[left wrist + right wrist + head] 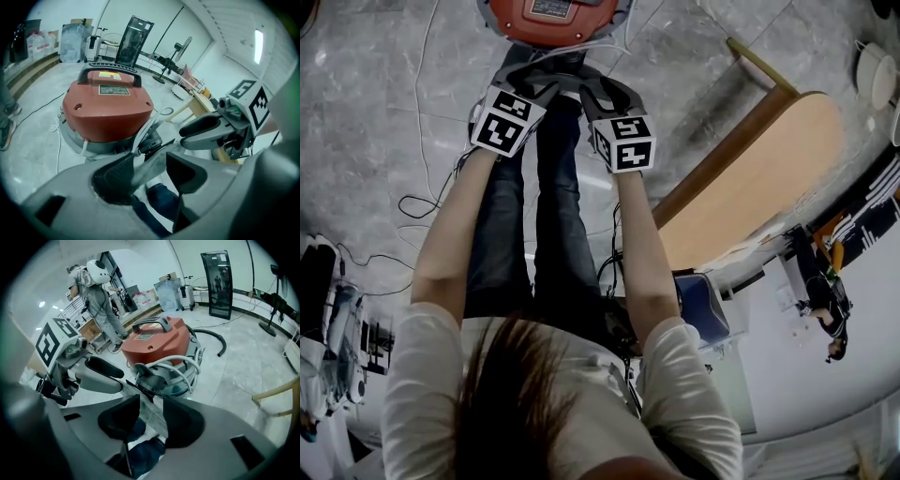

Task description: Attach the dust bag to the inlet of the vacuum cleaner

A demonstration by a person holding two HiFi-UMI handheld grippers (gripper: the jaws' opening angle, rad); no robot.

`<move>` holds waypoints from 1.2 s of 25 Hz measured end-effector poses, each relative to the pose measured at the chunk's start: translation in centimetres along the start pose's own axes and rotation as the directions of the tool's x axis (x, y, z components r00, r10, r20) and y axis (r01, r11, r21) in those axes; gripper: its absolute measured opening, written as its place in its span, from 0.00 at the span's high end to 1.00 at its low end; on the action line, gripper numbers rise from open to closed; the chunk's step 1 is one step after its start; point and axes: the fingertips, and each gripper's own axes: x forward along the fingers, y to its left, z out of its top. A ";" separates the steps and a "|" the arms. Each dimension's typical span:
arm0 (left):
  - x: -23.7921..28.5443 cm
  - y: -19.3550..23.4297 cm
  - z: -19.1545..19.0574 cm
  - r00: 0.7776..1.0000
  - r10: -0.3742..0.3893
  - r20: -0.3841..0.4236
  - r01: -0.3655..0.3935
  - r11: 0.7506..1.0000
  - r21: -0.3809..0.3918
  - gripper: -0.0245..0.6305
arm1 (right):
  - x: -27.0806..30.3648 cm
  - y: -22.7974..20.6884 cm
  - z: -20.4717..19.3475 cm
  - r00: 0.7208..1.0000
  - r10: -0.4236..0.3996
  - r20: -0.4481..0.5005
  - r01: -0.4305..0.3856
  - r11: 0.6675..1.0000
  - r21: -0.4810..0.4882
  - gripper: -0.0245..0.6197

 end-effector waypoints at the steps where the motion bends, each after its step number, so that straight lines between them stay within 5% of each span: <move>1: -0.1 -0.1 0.2 1.000 0.005 0.006 -0.005 1.000 -0.005 0.62 | -0.2 0.0 0.3 1.000 -0.005 0.012 0.005 1.000 0.007 0.73; 10: -2.1 -0.3 2.2 0.989 0.104 0.106 -0.102 0.995 -0.019 0.78 | -1.5 0.8 2.8 0.995 -0.029 0.095 0.027 0.999 0.031 0.90; 18: -4.0 -1.1 4.1 0.974 0.153 0.167 -0.152 0.988 -0.018 0.93 | -3.6 0.7 4.1 0.991 -0.058 0.118 0.054 0.998 0.036 0.96; 30: -10.9 -2.4 9.9 0.942 0.234 0.240 -0.222 0.972 -0.078 0.94 | -12.1 1.4 11.0 0.969 -0.118 0.219 0.103 0.992 0.077 0.96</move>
